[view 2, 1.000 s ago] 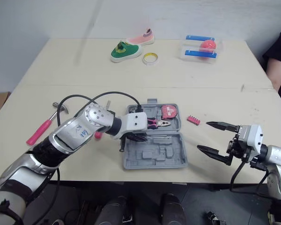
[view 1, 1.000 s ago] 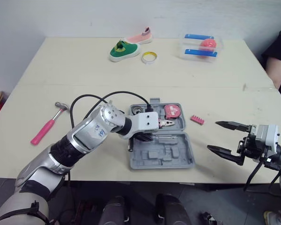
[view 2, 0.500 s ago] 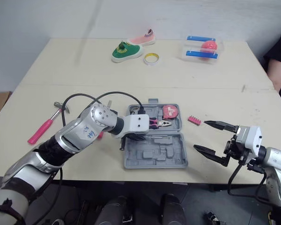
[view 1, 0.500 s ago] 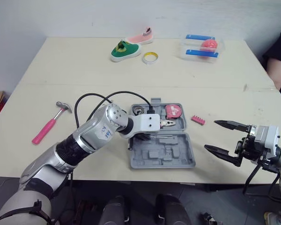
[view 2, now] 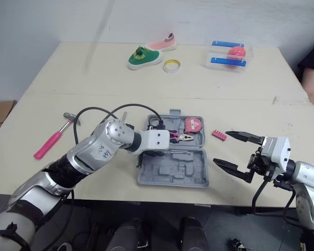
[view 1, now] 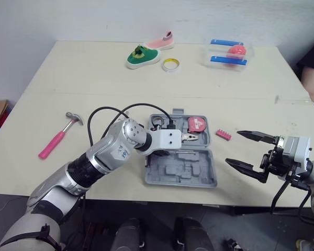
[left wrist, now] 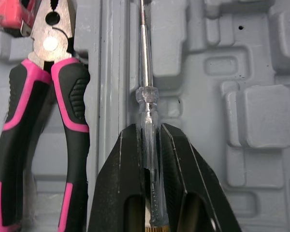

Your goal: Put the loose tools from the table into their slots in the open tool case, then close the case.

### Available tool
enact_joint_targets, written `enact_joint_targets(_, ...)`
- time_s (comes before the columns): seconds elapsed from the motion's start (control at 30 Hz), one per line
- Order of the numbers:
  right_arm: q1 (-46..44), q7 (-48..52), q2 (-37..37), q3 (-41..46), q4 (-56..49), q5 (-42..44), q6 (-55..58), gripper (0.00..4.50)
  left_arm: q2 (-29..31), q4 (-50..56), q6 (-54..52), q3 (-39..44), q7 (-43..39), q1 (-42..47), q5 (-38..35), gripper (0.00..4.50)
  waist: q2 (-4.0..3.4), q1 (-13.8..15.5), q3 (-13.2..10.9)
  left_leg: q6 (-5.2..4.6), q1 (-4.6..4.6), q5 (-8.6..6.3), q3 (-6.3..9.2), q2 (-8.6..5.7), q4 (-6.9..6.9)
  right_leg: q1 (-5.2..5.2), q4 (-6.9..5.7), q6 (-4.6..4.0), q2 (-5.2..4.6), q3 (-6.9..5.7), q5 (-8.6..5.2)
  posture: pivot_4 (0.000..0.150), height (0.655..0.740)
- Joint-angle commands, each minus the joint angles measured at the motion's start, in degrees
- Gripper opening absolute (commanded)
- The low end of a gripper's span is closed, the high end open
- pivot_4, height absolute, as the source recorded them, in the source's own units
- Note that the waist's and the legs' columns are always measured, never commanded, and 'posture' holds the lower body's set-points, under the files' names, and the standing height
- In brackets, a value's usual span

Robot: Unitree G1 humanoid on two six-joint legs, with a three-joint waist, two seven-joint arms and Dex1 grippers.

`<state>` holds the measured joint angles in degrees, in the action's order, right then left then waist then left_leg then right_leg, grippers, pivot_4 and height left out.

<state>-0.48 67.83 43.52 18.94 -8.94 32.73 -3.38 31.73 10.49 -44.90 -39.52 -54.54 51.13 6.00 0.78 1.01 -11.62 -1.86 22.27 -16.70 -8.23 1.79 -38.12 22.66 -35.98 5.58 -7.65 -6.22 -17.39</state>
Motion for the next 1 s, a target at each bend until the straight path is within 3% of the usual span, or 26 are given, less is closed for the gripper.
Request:
enact_joint_targets(0.03, -0.3, -0.41, -0.06, 0.89, -1.96, 1.1, 0.12, 4.5, 1.16, 0.44, 0.35, -0.33, -1.07, 0.15, 2.09, 0.07, 0.0, -0.01, 0.0, 0.0, 0.0, 0.0, 0.0, 0.0, 0.0, 0.0, 0.0, 0.0, 0.0, 0.0, 0.0, 0.15, 0.74)
enact_joint_targets(0.27, -1.4, -1.05, -0.12, 0.28, -2.1, 0.93, 0.57, 4.5, 1.09, -0.94, 3.02, -0.85, -1.78, -0.29, 4.13, 0.07, 0.0, -0.01, 0.0, 0.0, 0.0, 0.0, 0.0, 0.0, 0.0, 0.0, 0.0, 0.0, 0.0, 0.0, 0.0, 0.15, 0.74)
enact_joint_targets(0.53, -2.03, -1.2, -0.15, -0.31, -1.73, 0.77, 1.09, 4.5, 2.48, 3.07, 5.5, 1.51, -4.98, 1.35, 4.54, 3.58, -0.01, 0.23, 0.0, -0.03, 0.01, -0.01, 0.0, -0.01, -0.05, -0.01, -0.01, 0.0, -0.01, -0.01, 0.0, 0.15, 0.74)
enact_joint_targets(0.77, -2.2, -0.42, -0.31, -0.5, -0.76, 0.88, 0.78, 4.5, 0.92, 4.4, 6.31, 9.66, -3.5, -0.63, 0.15, 3.58, 0.0, 0.27, 0.0, -0.06, 0.04, -0.02, 0.0, -0.02, -0.06, 0.0, -0.01, 0.0, -0.02, -0.02, 0.0, 0.15, 0.74)
enact_joint_targets(0.87, -2.22, -0.44, -0.45, -0.2, -0.75, 1.07, 0.85, 4.5, -2.35, 2.26, 13.89, 18.21, -0.26, -4.95, -5.38, 2.76, -0.01, 0.24, 0.0, -0.06, 0.03, -0.02, 0.01, 0.0, -0.09, 0.0, -0.03, 0.01, -0.04, -0.02, 0.01, 0.15, 0.74)
enact_joint_targets(1.0, -0.8, -0.74, -0.72, 0.24, -1.38, 1.22, 1.24, 4.5, -5.45, 1.7, 16.96, 24.88, 1.32, -11.5, -11.1, 0.93, -0.01, 0.12, 0.0, -0.06, 0.03, -0.02, 0.02, 0.01, -0.06, 0.0, -0.01, 0.01, -0.03, -0.04, 0.01, 0.15, 0.74)
